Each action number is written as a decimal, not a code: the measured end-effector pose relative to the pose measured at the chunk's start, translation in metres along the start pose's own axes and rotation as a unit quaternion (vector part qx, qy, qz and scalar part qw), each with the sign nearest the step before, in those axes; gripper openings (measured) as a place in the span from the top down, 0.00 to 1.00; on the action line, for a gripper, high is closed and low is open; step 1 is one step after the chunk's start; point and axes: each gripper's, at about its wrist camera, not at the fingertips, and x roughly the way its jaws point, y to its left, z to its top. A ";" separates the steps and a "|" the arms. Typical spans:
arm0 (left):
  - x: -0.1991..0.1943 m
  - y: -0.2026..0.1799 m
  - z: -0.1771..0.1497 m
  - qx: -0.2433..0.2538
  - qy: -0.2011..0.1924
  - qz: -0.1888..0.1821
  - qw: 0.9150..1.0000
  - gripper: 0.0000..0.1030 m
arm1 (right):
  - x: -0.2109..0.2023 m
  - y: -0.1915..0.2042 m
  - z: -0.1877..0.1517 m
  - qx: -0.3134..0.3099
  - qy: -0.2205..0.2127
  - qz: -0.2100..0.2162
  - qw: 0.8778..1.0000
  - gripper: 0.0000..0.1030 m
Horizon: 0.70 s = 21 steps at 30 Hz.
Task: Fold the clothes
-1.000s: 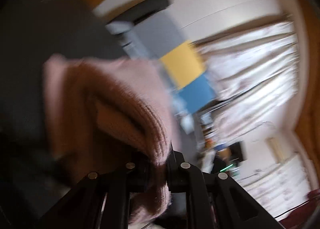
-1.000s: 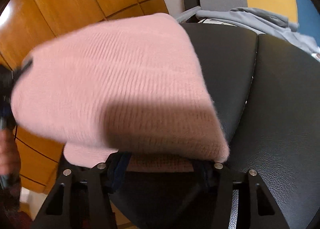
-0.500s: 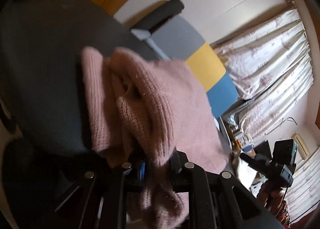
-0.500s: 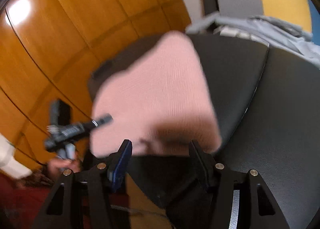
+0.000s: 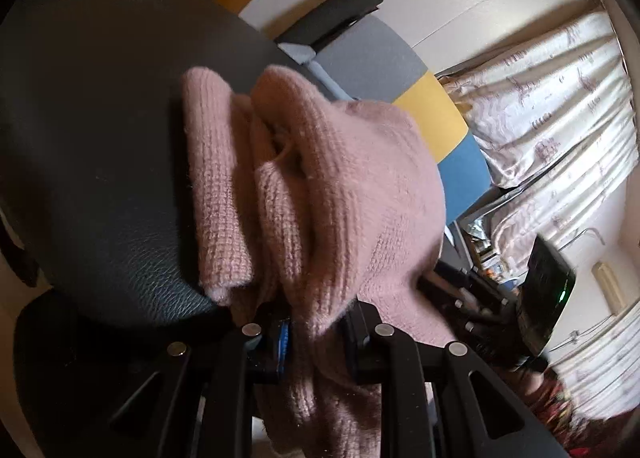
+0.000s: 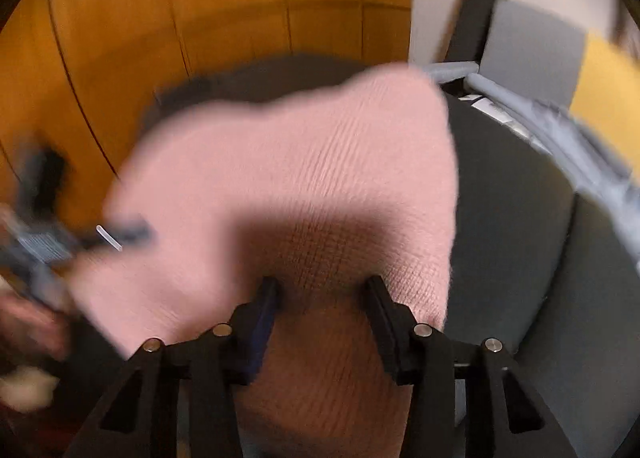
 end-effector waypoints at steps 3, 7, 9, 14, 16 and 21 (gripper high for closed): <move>0.020 -0.010 0.009 0.007 0.024 -0.006 1.000 0.79 | -0.003 -0.006 -0.011 -0.003 -0.011 -0.018 1.000 0.53; 0.062 -0.036 0.016 0.019 0.062 -0.029 0.997 0.79 | -0.020 -0.040 -0.029 0.042 0.008 -0.040 0.998 0.53; 0.087 -0.057 0.015 0.040 0.082 -0.036 0.995 0.79 | -0.031 -0.059 -0.043 0.067 0.017 -0.056 0.996 0.53; 0.141 -0.111 0.011 0.107 0.125 -0.059 0.985 0.77 | -0.063 -0.115 -0.085 0.157 0.037 -0.112 0.981 0.44; 0.141 -0.121 0.021 0.095 0.127 -0.050 0.986 0.78 | -0.077 -0.135 -0.099 0.196 0.036 -0.139 0.970 0.38; 0.085 -0.156 0.014 0.145 0.031 -0.067 0.987 0.78 | -0.132 -0.135 -0.118 0.239 -0.058 -0.098 0.964 0.45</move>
